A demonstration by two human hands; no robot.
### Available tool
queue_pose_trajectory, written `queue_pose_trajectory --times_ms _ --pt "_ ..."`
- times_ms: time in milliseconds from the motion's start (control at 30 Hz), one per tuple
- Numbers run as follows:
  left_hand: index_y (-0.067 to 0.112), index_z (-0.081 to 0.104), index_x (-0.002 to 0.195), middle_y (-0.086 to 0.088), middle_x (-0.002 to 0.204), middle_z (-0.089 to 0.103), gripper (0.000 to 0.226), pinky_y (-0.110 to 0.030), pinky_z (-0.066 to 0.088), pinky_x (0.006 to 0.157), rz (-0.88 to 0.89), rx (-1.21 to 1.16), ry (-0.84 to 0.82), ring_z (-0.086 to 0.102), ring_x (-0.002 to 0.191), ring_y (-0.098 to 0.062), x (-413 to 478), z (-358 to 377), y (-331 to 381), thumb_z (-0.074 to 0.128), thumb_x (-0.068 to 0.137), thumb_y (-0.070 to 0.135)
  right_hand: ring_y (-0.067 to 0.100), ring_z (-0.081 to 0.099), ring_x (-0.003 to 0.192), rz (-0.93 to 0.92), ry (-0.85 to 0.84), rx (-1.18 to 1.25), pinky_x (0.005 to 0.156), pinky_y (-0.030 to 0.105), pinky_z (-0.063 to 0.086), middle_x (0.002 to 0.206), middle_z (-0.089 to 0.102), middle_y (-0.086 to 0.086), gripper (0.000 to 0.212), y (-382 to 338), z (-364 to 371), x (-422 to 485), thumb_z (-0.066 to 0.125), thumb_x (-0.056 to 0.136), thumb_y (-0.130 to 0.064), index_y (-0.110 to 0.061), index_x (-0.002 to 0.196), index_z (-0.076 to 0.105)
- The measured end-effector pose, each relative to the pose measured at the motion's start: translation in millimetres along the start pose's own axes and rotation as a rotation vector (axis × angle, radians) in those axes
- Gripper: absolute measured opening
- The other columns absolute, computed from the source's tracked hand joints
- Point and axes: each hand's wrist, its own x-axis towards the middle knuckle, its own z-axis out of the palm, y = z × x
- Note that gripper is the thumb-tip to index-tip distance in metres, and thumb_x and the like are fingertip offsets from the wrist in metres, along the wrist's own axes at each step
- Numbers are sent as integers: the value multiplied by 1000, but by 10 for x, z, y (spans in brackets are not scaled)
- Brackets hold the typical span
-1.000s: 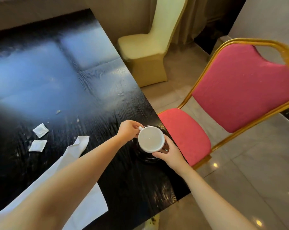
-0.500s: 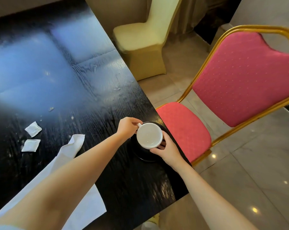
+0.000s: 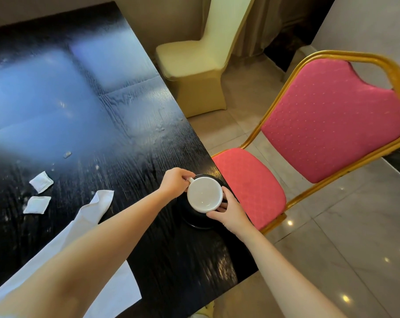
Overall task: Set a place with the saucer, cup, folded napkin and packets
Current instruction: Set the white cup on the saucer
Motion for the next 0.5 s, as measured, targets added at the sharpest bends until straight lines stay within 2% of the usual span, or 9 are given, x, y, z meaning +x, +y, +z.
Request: queue_pose_trajectory --times_ms 133,300,433,500 --pt "6 62 120 -12 108 67 36 -27 58 74 3 13 -80 69 87 -24 -20 -121 -4 61 85 1 19 48 119 35 -11 -62 96 27 42 146 34 6 93 -131 -132 -55 74 74 -1 -14 147 18" --pt "14 53 129 -9 114 63 44 -37 59 75 -15 159 -148 67 89 -29 -151 -406 5 60 86 6 26 40 132 53 -62 -288 102 37 41 151 31 9 89 -512 -474 -108 72 74 -3 -16 147 22" --pt "15 53 129 -8 121 63 39 -32 49 90 -8 285 -172 62 97 -24 -373 -784 53 57 90 18 22 35 136 1 -184 -501 106 35 35 151 34 8 81 -1028 -626 -132 72 76 -7 -15 145 30" --pt "15 54 127 -8 124 62 37 -30 43 95 -16 354 -179 59 108 -24 -527 -1019 47 55 91 21 22 35 137 -15 -283 -634 106 33 33 151 33 9 79 -1309 -582 -115 72 78 -12 -14 145 30"
